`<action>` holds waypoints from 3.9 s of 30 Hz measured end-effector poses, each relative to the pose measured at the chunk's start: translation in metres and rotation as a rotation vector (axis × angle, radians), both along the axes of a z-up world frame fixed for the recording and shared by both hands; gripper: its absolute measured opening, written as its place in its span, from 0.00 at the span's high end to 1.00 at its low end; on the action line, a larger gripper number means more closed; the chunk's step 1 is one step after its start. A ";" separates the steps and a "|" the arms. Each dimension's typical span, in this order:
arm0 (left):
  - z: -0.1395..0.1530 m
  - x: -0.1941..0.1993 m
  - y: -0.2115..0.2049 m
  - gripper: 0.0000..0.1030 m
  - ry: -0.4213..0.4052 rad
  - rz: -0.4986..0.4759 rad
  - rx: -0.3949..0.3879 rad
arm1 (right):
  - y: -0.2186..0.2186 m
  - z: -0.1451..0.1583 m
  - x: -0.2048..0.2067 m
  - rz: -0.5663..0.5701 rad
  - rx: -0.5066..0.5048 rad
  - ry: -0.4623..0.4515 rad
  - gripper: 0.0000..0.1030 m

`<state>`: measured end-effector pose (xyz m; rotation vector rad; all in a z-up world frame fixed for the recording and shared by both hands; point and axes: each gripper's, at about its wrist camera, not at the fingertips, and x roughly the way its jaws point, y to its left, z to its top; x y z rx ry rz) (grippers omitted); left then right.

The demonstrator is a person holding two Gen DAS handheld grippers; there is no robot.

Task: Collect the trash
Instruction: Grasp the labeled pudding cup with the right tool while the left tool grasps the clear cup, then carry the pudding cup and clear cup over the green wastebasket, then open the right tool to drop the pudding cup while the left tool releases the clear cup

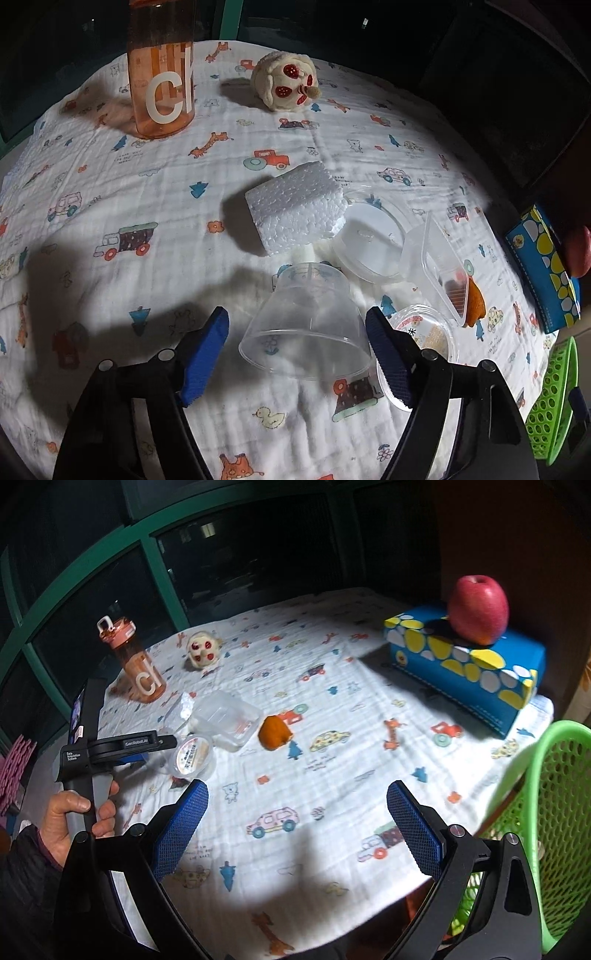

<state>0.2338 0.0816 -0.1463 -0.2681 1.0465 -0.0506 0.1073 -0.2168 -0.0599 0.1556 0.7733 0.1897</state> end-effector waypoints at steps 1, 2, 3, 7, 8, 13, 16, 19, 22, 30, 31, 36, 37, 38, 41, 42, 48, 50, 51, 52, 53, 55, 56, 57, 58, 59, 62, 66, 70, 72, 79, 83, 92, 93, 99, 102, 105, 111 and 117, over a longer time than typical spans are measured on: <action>-0.001 0.000 0.000 0.34 -0.001 -0.002 -0.011 | 0.004 -0.001 0.002 0.007 -0.004 0.003 0.07; -0.002 0.000 0.001 0.37 -0.001 -0.006 -0.025 | 0.009 -0.003 0.004 0.017 -0.004 0.007 0.07; -0.002 0.000 0.003 0.40 -0.003 -0.011 -0.047 | 0.013 -0.004 0.007 0.028 -0.003 0.010 0.07; 0.002 -0.003 0.005 0.42 -0.016 -0.018 -0.061 | 0.031 -0.011 0.017 0.066 -0.010 0.028 0.07; 0.003 -0.004 0.007 0.42 -0.019 -0.020 -0.064 | 0.036 -0.013 0.019 0.077 -0.012 0.030 0.07; 0.015 -0.010 0.017 0.43 -0.042 -0.010 -0.080 | 0.061 -0.022 0.033 0.137 -0.026 0.047 0.07; 0.023 -0.013 0.025 0.43 -0.055 0.000 -0.076 | 0.077 -0.027 0.042 0.171 -0.029 0.058 0.07; 0.030 -0.015 0.032 0.43 -0.067 0.006 -0.063 | 0.094 -0.032 0.051 0.200 -0.042 0.066 0.07; 0.035 -0.018 0.039 0.43 -0.078 0.009 -0.058 | 0.108 -0.038 0.060 0.225 -0.055 0.075 0.09; 0.039 -0.024 0.056 0.43 -0.087 0.029 -0.061 | 0.131 -0.055 0.083 0.244 -0.072 0.115 0.12; 0.039 -0.024 0.058 0.43 -0.087 0.032 -0.061 | 0.133 -0.057 0.086 0.247 -0.077 0.118 0.13; 0.036 -0.025 0.064 0.43 -0.083 0.041 -0.067 | 0.149 -0.067 0.096 0.270 -0.101 0.137 0.15; 0.036 -0.025 0.065 0.43 -0.082 0.044 -0.068 | 0.152 -0.068 0.098 0.272 -0.108 0.138 0.16; 0.036 -0.026 0.067 0.43 -0.081 0.046 -0.072 | 0.155 -0.070 0.099 0.274 -0.115 0.140 0.16; 0.035 -0.025 0.069 0.43 -0.079 0.052 -0.076 | 0.160 -0.074 0.103 0.268 -0.140 0.140 0.17; 0.035 -0.025 0.069 0.43 -0.079 0.052 -0.077 | 0.162 -0.075 0.104 0.264 -0.147 0.142 0.19; 0.035 -0.025 0.069 0.43 -0.079 0.048 -0.077 | 0.160 -0.078 0.110 0.238 -0.129 0.157 0.31; 0.036 -0.025 0.067 0.43 -0.079 0.046 -0.078 | 0.160 -0.078 0.110 0.243 -0.121 0.163 0.36; 0.036 -0.025 0.066 0.43 -0.079 0.045 -0.078 | 0.161 -0.077 0.109 0.243 -0.129 0.159 0.36; 0.037 -0.026 0.066 0.43 -0.079 0.044 -0.077 | 0.161 -0.076 0.107 0.243 -0.132 0.151 0.36; 0.037 -0.027 0.065 0.43 -0.080 0.043 -0.077 | 0.161 -0.074 0.105 0.243 -0.129 0.145 0.36; 0.039 -0.028 0.063 0.43 -0.083 0.039 -0.076 | 0.158 -0.071 0.102 0.246 -0.115 0.142 0.36; 0.040 -0.029 0.061 0.43 -0.085 0.037 -0.074 | 0.157 -0.068 0.100 0.247 -0.113 0.137 0.36; 0.041 -0.030 0.060 0.43 -0.086 0.035 -0.074 | 0.156 -0.066 0.097 0.248 -0.113 0.133 0.36; 0.043 -0.031 0.059 0.43 -0.089 0.033 -0.075 | 0.154 -0.064 0.094 0.248 -0.109 0.130 0.36; 0.044 -0.032 0.057 0.43 -0.091 0.030 -0.076 | 0.152 -0.062 0.091 0.247 -0.103 0.128 0.36; 0.048 -0.036 0.049 0.43 -0.098 0.018 -0.076 | 0.145 -0.056 0.082 0.242 -0.094 0.121 0.36; 0.054 -0.042 0.034 0.43 -0.110 -0.010 -0.077 | 0.134 -0.046 0.070 0.228 -0.081 0.105 0.36; 0.060 -0.047 0.018 0.43 -0.117 -0.036 -0.080 | 0.120 -0.035 0.057 0.207 -0.069 0.086 0.36; 0.063 -0.050 0.009 0.43 -0.121 -0.053 -0.081 | 0.112 -0.029 0.051 0.194 -0.067 0.074 0.36; 0.074 -0.058 -0.025 0.43 -0.136 -0.109 -0.083 | 0.077 -0.017 0.031 0.137 -0.051 0.051 0.36; 0.081 -0.062 -0.046 0.43 -0.144 -0.142 -0.079 | 0.053 -0.010 0.018 0.095 -0.044 0.037 0.36; 0.092 -0.070 -0.097 0.43 -0.150 -0.227 -0.091 | -0.002 0.004 -0.009 -0.003 -0.043 0.007 0.36; 0.093 -0.071 -0.103 0.43 -0.151 -0.238 -0.093 | -0.009 0.006 -0.012 -0.016 -0.044 0.003 0.36; 0.099 -0.075 -0.145 0.43 -0.157 -0.315 -0.094 | -0.057 0.012 -0.031 -0.110 -0.058 -0.012 0.36; 0.101 -0.077 -0.165 0.43 -0.157 -0.349 -0.093 | -0.082 0.014 -0.041 -0.158 -0.073 -0.021 0.36; 0.104 -0.079 -0.184 0.43 -0.159 -0.382 -0.093 | -0.110 0.016 -0.049 -0.214 -0.086 -0.023 0.36; 0.108 -0.085 -0.217 0.43 -0.161 -0.440 -0.087 | -0.165 0.011 -0.058 -0.326 -0.118 -0.005 0.36; 0.112 -0.091 -0.247 0.43 -0.164 -0.494 -0.078 | -0.207 0.003 -0.059 -0.412 -0.145 0.023 0.36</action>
